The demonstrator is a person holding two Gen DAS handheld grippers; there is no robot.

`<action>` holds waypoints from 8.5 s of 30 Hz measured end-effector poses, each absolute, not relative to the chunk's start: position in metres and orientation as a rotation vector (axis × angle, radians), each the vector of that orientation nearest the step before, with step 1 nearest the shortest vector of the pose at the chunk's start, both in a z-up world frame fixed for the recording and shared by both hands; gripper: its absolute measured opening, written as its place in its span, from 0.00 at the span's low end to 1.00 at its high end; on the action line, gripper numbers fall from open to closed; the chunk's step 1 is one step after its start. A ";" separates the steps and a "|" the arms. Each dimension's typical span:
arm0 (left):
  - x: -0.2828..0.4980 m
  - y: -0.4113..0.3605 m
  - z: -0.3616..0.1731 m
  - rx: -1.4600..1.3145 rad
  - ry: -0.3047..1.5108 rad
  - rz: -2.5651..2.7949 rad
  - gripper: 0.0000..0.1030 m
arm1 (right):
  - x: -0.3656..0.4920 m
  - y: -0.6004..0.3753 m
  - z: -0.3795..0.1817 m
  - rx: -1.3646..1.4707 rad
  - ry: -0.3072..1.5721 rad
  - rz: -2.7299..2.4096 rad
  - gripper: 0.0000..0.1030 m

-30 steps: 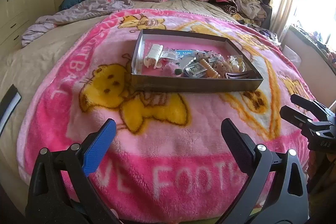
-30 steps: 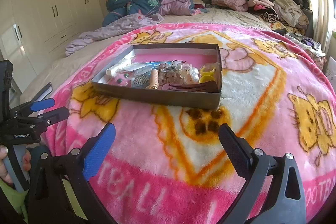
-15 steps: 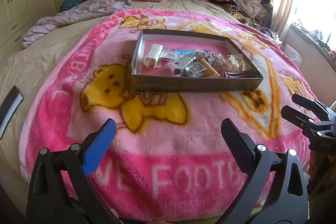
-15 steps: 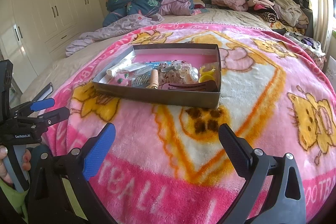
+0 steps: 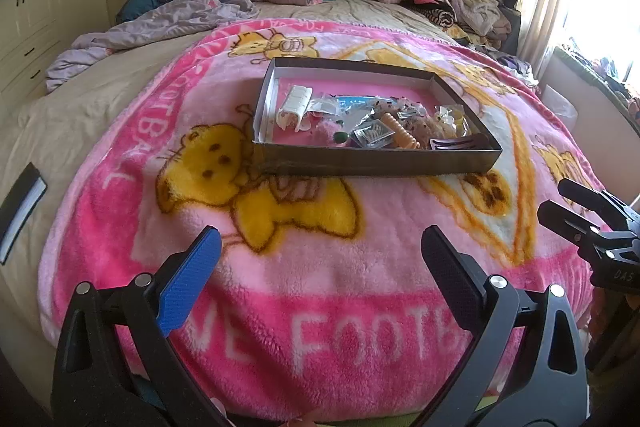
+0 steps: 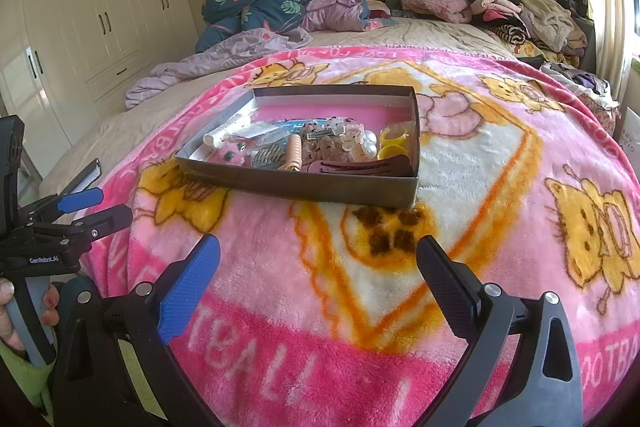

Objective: Organize jewelry

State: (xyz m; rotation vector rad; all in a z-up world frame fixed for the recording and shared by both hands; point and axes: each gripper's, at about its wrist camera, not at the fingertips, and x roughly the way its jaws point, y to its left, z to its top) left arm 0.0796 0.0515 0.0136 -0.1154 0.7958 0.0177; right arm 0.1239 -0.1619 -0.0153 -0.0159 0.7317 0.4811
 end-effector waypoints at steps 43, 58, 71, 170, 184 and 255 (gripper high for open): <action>0.078 0.050 0.015 -0.119 0.806 0.022 0.89 | 0.121 -0.163 -0.013 -0.018 0.727 0.480 0.93; 0.085 0.059 0.003 -0.190 0.842 0.018 0.89 | 0.120 -0.167 -0.004 -0.005 0.718 0.488 0.93; 0.176 0.211 -0.029 -0.237 0.848 0.492 0.89 | 0.278 -0.307 -0.055 0.039 0.792 -0.022 0.94; 0.217 0.289 -0.086 -0.191 0.896 0.667 0.90 | 0.360 -0.410 -0.112 0.126 0.886 -0.253 0.95; 0.218 0.289 -0.086 -0.191 0.896 0.668 0.90 | 0.360 -0.411 -0.112 0.126 0.885 -0.253 0.95; 0.219 0.291 -0.091 -0.181 0.891 0.674 0.90 | 0.360 -0.411 -0.112 0.125 0.885 -0.254 0.95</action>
